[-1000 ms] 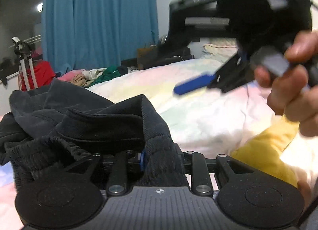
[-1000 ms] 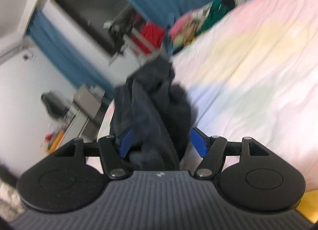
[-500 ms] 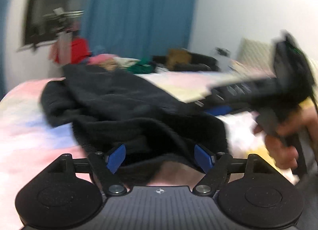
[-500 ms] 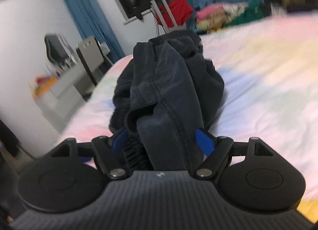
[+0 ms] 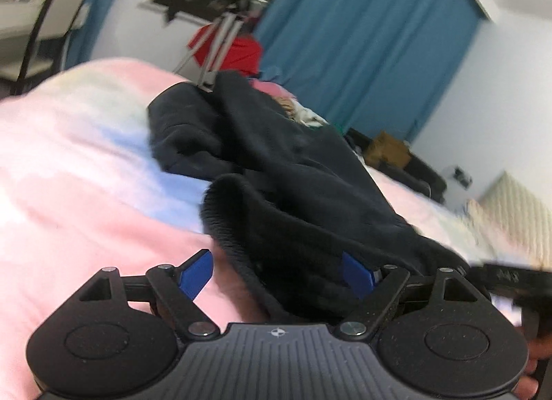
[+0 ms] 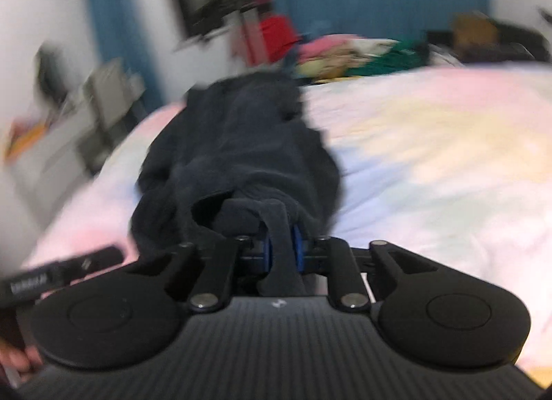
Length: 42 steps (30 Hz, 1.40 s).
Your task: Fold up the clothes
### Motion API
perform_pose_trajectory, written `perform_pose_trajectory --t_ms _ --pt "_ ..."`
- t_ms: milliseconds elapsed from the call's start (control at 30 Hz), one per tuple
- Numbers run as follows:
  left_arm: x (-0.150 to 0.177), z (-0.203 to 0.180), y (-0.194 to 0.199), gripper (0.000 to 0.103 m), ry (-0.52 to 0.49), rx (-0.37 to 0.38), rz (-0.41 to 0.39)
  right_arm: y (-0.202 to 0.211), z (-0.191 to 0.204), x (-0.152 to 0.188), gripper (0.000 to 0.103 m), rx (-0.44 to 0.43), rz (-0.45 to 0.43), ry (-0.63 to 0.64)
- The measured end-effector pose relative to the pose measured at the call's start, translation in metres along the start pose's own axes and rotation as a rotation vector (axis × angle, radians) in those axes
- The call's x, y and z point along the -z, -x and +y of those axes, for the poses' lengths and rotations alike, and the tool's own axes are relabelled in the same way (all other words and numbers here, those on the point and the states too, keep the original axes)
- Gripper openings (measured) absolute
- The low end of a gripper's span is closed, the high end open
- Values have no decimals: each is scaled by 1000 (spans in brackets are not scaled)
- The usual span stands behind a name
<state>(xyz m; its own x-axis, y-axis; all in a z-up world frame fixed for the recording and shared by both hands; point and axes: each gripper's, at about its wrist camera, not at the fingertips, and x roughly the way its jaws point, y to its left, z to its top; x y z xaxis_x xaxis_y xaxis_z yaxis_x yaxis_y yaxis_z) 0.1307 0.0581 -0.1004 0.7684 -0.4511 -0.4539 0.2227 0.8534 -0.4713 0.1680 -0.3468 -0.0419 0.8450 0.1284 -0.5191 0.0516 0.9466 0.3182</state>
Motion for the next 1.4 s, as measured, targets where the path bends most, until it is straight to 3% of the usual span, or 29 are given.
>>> perform_pose_trajectory --t_ms 100,267,333,400,467,500,533,600,733,833,900,933,1000,1033,1067,1100,1167,1233,1300,1400 --pt "-11 12 -17 88 77 12 14 2 -46 6 10 91 -2 -228" --pt "-29 33 -45 88 206 33 37 -2 -86 19 12 72 59 -466" --pt "-35 39 -53 88 248 44 46 3 -89 21 14 31 52 -506" --pt "-37 40 -55 88 262 66 54 7 -86 21 23 -2 58 -506" --pt "-39 41 -56 88 276 88 62 12 -82 23 55 -23 63 -495" --pt "-40 41 -56 88 282 99 66 15 -79 25 80 -32 61 -491" --pt "-42 41 -57 88 289 110 70 18 -77 27 88 -41 59 -488" --pt "-44 42 -58 89 303 132 78 22 -75 32 86 -64 65 -497" --pt "-49 43 -60 98 331 175 95 23 -68 44 87 -18 126 -479" --pt "-53 44 -61 98 347 196 103 8 -73 58 86 21 203 -495" --pt "-57 43 -60 94 344 171 96 1 -72 61 87 14 196 -504" --pt "-59 43 -59 88 342 159 92 -2 -71 62 87 9 191 -508" --pt "-64 42 -58 77 338 134 84 -8 -72 63 76 -52 188 -527" --pt "-66 42 -57 62 336 121 81 -11 -72 64 63 -78 196 -538" --pt "-69 41 -56 53 334 109 77 -15 -73 64 49 -104 204 -548" --pt "-71 41 -56 49 332 96 73 -15 -66 65 42 -126 208 -552" --pt "-76 40 -54 27 328 71 66 -16 -50 65 26 -170 215 -557" --pt "-80 39 -53 19 324 46 59 -17 -34 66 26 -214 222 -563" --pt "-85 38 -51 18 320 21 51 -17 -19 66 25 -257 229 -568" --pt "-122 45 -22 17 264 -26 -22 -18 5 67 24 -323 240 -575"
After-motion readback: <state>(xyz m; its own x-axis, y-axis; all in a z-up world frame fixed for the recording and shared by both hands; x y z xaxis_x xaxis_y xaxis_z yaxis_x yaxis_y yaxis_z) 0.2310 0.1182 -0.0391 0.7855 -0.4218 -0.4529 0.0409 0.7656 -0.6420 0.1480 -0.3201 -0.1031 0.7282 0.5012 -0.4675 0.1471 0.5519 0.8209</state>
